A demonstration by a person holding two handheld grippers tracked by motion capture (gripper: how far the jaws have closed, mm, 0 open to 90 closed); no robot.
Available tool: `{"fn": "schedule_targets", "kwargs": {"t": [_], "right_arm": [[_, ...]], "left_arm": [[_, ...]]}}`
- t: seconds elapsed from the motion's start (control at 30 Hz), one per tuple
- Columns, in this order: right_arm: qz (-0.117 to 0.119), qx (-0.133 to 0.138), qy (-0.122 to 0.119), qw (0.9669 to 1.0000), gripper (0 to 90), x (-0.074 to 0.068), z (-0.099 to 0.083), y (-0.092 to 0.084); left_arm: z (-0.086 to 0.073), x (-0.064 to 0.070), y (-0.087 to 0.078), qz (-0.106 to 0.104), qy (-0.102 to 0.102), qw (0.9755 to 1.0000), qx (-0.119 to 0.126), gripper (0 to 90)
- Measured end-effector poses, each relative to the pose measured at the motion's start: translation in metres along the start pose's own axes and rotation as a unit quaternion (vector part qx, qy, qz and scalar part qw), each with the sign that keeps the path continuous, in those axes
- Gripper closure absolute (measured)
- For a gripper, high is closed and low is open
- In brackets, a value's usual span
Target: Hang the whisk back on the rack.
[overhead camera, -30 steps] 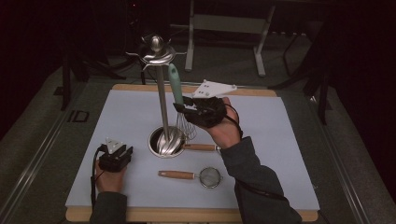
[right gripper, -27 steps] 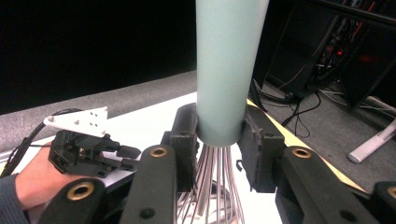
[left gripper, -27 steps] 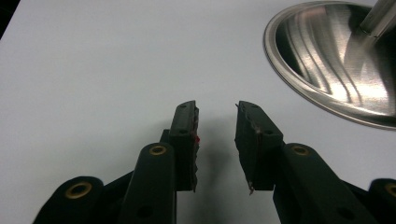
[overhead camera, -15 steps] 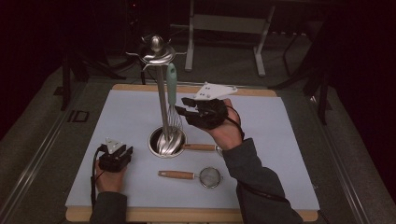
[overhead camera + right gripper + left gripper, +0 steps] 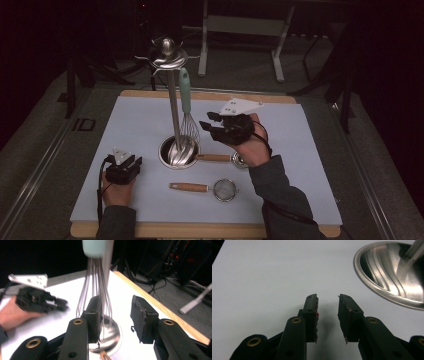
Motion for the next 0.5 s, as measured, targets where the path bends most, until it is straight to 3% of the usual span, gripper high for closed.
{"fn": "schedule_targets", "kwargs": {"t": [0.2,0.23,0.43,0.5], "right_arm": [[-0.021,-0.026,0.005,0.9994,60.2,0.011,-0.03,-0.005],[-0.03,-0.038,0.012,0.9988,60.1,0.018,-0.044,-0.007],[-0.049,-0.058,0.032,0.9966,59.7,0.033,-0.074,-0.016],[-0.056,-0.06,0.039,0.9958,59.2,0.037,-0.082,-0.019]], "left_arm": [[0.0,0.0,0.0,0.0,-0.003,1.0,0.003,69.0],[0.0,0.0,-0.001,0.0,-0.003,1.0,0.003,69.1],[0.002,-0.002,-0.004,0.002,-0.009,0.9999,0.015,69.5],[0.002,-0.001,-0.007,-0.008,-0.029,0.9993,0.022,69.9]]}}
Point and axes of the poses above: each handheld gripper's, and its own axes: y roughly forward along the jaws, z roughly out of its top, x roughly to its right, the point moved 9 cm from there along y, roughly forward along the jaws, and after that the axes turned 1 degree about -x, right-handed, at the moved point
